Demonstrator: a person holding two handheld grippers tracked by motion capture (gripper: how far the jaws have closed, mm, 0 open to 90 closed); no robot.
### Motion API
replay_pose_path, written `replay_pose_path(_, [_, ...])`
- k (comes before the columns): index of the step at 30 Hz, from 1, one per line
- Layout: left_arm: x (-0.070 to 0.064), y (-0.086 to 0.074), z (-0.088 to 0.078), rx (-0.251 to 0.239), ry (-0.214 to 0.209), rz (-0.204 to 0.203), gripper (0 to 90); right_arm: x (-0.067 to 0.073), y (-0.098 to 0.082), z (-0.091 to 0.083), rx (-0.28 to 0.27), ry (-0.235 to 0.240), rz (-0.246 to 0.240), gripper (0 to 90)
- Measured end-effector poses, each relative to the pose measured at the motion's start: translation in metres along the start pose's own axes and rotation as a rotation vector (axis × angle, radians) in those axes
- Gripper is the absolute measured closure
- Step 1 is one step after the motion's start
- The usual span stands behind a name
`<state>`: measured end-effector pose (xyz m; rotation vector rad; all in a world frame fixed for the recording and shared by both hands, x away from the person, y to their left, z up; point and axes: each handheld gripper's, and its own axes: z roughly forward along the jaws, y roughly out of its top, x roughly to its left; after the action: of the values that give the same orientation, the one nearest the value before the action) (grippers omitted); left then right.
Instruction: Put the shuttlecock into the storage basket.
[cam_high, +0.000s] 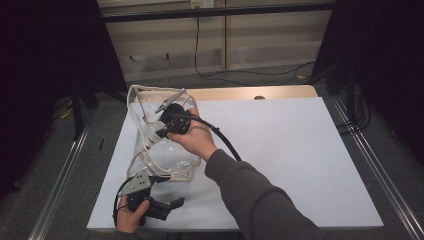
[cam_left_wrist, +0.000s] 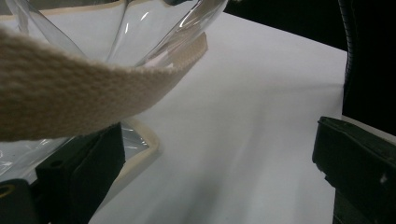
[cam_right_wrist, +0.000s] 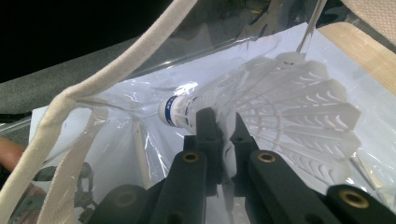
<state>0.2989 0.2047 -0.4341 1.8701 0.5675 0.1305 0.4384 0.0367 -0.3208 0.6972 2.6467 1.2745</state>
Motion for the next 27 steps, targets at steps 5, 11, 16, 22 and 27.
replay_pose_path(5, [0.000, 0.000, 0.000, -0.007, -0.002, -0.008, 2.5, 0.000, 0.001, 0.002, 0.006, 0.002, 0.000, 87.4])
replay_pose_path(11, [-0.001, 0.000, 0.000, -0.006, -0.002, -0.008, 2.5, 0.001, 0.001, 0.005, 0.014, 0.000, -0.001, 87.4])
replay_pose_path(16, [0.000, 0.000, 0.000, -0.006, -0.002, -0.008, 2.7, 0.001, 0.001, 0.008, 0.022, -0.001, 0.001, 87.4])
replay_pose_path(22, [0.000, 0.000, 0.000, -0.005, -0.003, -0.007, 2.7, 0.001, 0.000, 0.011, 0.038, -0.003, 0.004, 87.4])
replay_pose_path(27, [0.000, 0.000, 0.000, -0.005, -0.003, -0.008, 2.7, 0.001, 0.000, 0.013, 0.048, -0.006, 0.000, 87.3])
